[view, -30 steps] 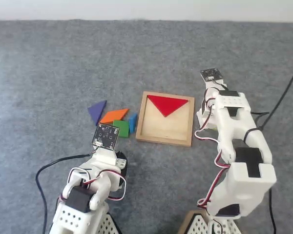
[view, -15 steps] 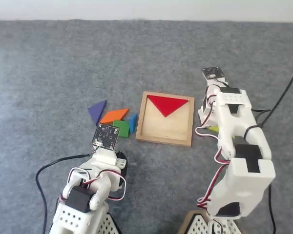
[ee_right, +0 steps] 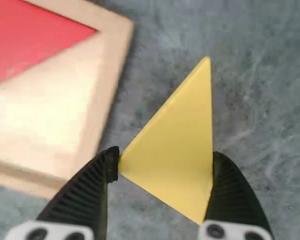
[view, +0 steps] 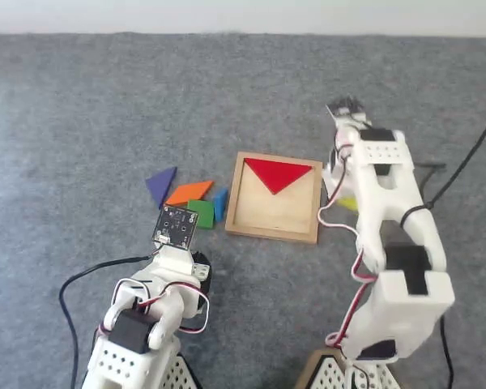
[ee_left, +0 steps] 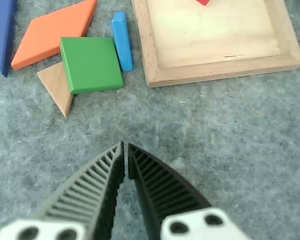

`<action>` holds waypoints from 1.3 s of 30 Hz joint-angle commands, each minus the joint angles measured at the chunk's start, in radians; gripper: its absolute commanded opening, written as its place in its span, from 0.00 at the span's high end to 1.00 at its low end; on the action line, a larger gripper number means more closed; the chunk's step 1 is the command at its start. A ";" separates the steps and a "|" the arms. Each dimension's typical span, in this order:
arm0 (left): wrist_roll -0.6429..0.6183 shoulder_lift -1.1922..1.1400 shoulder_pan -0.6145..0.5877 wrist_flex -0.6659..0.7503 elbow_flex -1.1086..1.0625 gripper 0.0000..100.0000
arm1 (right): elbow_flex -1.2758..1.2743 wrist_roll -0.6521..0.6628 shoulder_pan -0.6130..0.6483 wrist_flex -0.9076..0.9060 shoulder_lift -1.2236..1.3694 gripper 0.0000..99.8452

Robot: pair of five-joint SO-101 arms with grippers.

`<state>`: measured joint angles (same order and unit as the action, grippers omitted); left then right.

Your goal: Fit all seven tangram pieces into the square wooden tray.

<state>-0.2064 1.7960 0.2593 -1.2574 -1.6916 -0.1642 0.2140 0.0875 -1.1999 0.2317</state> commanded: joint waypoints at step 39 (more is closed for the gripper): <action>-0.006 0.018 0.005 -0.003 0.008 0.99 | 0.511 1.800 0.461 -0.189 0.308 0.88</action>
<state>-0.2064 1.7960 0.2593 -1.2574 -1.6916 0.2593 1.9371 0.5493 -1.3993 0.5263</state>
